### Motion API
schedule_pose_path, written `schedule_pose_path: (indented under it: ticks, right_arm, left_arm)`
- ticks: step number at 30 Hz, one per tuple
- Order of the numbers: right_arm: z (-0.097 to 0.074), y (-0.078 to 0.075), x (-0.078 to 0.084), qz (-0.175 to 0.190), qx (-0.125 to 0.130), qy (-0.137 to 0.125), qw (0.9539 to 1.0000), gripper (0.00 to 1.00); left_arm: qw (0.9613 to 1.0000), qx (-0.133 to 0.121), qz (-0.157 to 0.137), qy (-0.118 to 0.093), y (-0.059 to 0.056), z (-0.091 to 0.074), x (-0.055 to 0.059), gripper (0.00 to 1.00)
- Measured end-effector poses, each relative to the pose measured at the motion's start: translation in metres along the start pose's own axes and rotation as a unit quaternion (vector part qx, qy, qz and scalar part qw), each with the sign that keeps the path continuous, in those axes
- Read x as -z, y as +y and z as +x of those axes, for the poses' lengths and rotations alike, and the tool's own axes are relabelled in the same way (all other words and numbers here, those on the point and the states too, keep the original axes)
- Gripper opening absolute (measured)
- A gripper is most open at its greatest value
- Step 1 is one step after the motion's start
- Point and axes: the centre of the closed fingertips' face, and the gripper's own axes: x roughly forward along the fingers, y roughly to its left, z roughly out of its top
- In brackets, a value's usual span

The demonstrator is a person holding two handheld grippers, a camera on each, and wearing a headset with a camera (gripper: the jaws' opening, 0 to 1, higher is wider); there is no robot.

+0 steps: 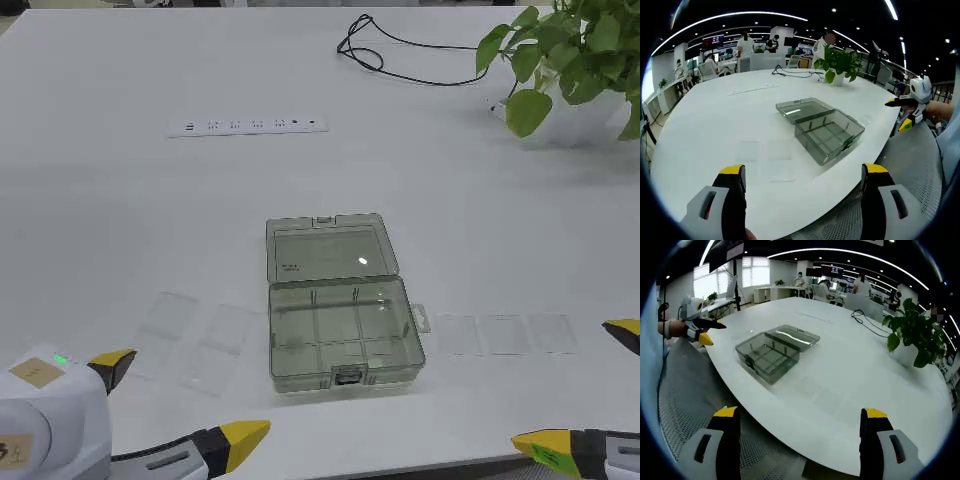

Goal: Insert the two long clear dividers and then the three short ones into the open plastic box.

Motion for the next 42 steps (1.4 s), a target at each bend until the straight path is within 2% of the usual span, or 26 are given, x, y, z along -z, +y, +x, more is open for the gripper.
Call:
schedule_pose_path:
  ticks: [6, 15, 25, 42]
  right_arm:
    - [0.005, 0.001, -0.001, -0.006, -0.006, 0.004, 1.0, 1.0]
    - [0.007, 0.002, 0.002, -0.013, -0.007, 0.012, 0.9998, 1.0]
    - [0.005, 0.002, 0.008, -0.003, -0.007, 0.012, 0.9999, 1.0]
    - [0.004, 0.001, 0.004, -0.002, -0.006, 0.007, 1.0, 1.0]
  left_arm:
    - [1.0, 0.004, 0.008, 0.003, -0.004, 0.0, 0.0, 0.97]
    - [1.0, 0.005, 0.001, 0.002, -0.007, 0.003, 0.002, 0.97]
    - [0.9999, 0.008, 0.003, 0.006, -0.01, 0.006, 0.004, 0.97]
    - [1.0, 0.005, 0.003, 0.005, -0.008, 0.002, 0.004, 0.97]
